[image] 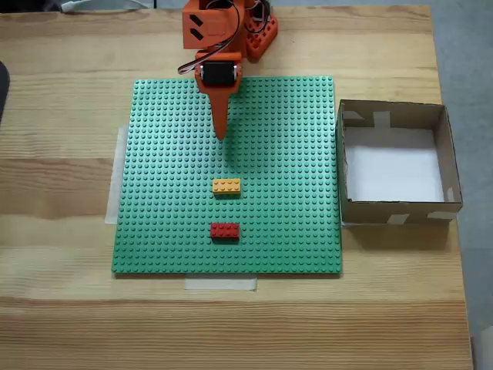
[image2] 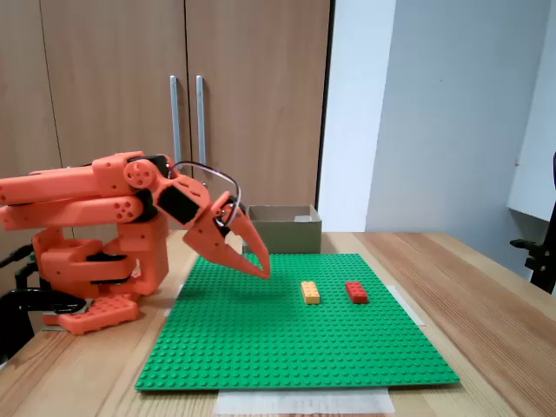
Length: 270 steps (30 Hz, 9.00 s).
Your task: Pick the yellow lego block and put it in the box.
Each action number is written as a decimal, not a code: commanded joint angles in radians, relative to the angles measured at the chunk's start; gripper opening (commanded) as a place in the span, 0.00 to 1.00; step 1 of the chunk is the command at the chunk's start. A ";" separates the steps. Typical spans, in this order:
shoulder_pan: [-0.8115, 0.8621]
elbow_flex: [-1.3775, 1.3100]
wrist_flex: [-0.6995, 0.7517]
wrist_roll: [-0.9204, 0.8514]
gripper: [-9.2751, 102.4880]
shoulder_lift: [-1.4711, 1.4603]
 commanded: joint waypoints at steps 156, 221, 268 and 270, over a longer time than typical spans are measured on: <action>-0.058 -1.161 0.468 0.081 0.17 -1.298; -0.052 -1.272 0.195 0.020 0.30 -1.753; -0.044 -1.270 0.178 0.008 0.12 -1.747; -0.044 -1.270 0.187 0.008 0.09 -1.732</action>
